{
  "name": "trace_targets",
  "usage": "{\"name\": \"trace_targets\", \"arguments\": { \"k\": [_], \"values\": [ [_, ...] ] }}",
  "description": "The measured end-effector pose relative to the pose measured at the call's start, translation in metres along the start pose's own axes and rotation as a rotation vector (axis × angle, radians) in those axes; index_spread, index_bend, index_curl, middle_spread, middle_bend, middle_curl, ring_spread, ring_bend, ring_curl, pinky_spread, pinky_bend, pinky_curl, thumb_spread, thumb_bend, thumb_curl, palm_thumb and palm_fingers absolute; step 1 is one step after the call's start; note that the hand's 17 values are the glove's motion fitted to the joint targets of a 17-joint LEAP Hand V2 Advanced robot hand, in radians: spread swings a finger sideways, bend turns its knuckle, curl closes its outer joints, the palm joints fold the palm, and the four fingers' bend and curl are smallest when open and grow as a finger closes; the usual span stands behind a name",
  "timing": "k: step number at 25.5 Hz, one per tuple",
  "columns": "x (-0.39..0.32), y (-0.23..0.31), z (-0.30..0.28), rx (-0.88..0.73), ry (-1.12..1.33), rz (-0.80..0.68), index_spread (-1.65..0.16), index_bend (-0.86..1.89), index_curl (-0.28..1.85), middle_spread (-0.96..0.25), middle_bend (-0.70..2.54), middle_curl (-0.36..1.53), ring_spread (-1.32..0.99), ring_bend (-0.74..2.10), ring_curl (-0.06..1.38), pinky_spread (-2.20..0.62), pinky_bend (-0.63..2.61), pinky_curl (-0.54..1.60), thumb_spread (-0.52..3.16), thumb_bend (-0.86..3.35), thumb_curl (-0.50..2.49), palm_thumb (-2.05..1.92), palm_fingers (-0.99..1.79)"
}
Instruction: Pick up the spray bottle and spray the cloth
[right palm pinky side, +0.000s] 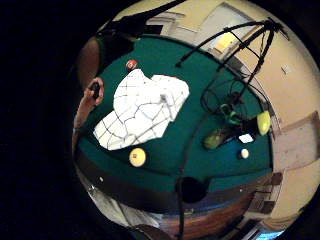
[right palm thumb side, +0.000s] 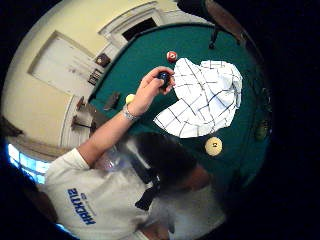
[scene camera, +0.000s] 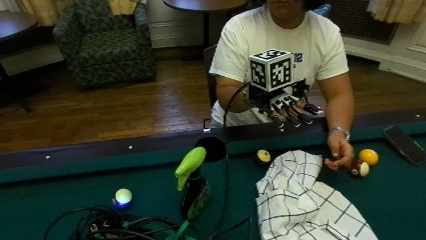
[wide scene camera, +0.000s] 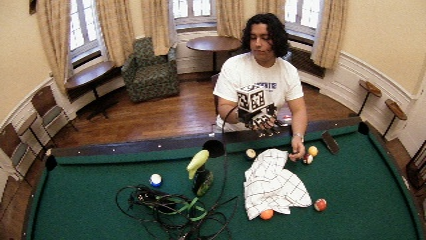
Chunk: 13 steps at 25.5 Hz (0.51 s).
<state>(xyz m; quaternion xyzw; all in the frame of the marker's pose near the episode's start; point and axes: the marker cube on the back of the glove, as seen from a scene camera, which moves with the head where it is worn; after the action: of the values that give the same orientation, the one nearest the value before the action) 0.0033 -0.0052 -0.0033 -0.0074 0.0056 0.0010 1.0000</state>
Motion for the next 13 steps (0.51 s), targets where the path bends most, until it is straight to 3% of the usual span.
{"name": "trace_targets", "arguments": {
  "k": [13],
  "values": [
    [0.02,0.002,0.002,0.051,0.032,0.083,-0.44,0.14,0.16,-0.1,0.23,0.18,-0.08,0.34,0.19,0.2,0.44,0.22,0.85,0.06,0.14,0.26,0.45]
  ]
}}
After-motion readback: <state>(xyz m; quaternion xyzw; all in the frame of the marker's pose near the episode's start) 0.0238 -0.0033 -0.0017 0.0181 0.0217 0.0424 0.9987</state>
